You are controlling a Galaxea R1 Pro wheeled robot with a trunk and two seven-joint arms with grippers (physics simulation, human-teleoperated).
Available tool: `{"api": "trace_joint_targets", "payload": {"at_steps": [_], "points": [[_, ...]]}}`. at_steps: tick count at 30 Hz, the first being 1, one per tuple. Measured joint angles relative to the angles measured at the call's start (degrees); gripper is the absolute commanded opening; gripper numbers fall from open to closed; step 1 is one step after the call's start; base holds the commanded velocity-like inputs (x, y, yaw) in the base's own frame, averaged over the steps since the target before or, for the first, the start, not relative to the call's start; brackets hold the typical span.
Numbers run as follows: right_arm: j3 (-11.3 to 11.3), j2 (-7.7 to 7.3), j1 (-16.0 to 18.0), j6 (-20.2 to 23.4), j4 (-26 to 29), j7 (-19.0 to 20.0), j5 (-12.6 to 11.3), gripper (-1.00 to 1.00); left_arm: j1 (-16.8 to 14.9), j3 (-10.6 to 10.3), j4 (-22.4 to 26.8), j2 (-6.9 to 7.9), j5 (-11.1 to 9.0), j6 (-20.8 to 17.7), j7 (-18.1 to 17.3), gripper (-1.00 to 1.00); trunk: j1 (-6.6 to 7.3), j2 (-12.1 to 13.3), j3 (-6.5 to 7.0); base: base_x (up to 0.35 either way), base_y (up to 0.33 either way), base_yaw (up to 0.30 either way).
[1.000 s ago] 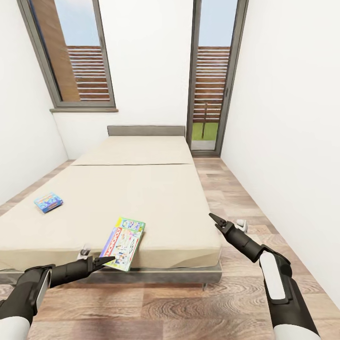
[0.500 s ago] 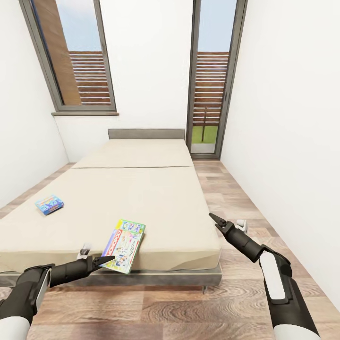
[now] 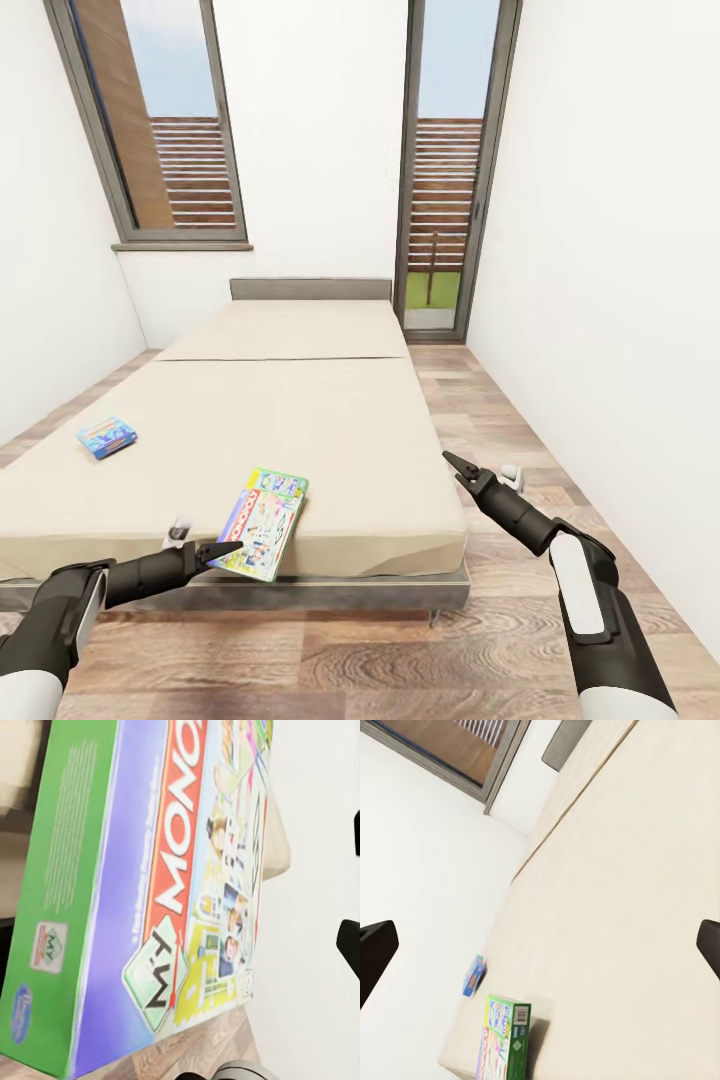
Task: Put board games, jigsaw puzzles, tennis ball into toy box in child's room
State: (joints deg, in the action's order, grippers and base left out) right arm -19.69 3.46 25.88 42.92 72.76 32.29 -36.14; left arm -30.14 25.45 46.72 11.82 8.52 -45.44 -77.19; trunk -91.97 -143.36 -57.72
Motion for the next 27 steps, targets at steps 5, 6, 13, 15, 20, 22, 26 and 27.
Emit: {"api": "trace_joint_targets", "payload": {"at_steps": [5,6,13,15,20,22,26,27], "points": [[-0.03,0.00,0.00,0.01,0.00,-0.01,0.00,1.00,0.03,0.14,0.00,0.01,0.01,0.10,-0.80,1.00,0.00,0.00,0.00,0.000,0.000,0.000],[-0.04,0.00,0.00,0.01,0.00,-0.01,0.00,1.00,0.03,0.15,0.00,0.01,0.01,0.11,-0.88,1.00,0.00,0.00,0.00,0.000,0.000,0.000],[-0.02,0.00,0.00,0.02,0.00,0.00,0.00,1.00,0.02,0.20,0.03,-0.01,-0.39,-0.12,-1.26,-1.00,0.00,0.00,0.00,0.000,0.000,0.000],[-0.03,0.00,0.00,0.02,0.00,0.00,0.00,1.00,0.03,0.21,0.03,-0.02,-0.46,-0.37,-1.23,-1.00,0.00,0.00,0.00,0.000,0.000,0.000],[-0.06,0.00,0.00,0.02,0.00,0.00,-0.03,1.00,-0.01,0.13,0.03,-0.01,-0.46,-0.45,-1.28,-1.00,0.06,0.02,0.44,0.000,0.000,0.000],[-0.07,0.00,0.00,0.02,0.00,0.00,-0.02,1.00,0.02,0.11,0.04,-0.02,-0.72,-0.64,-1.32,-1.00,0.11,0.05,0.88,0.000,0.000,0.000],[-0.08,0.00,0.00,0.02,0.00,0.00,-0.03,1.00,0.02,0.04,0.01,0.00,-0.17,-0.14,-1.98,-1.00,0.21,0.10,1.77,0.000,0.000,0.000],[-0.08,0.00,0.00,0.02,0.00,0.00,-0.03,1.00,0.02,0.01,0.01,0.00,-0.16,-0.11,-2.12,-1.00,0.24,0.12,1.99,0.000,0.000,0.000]]}}
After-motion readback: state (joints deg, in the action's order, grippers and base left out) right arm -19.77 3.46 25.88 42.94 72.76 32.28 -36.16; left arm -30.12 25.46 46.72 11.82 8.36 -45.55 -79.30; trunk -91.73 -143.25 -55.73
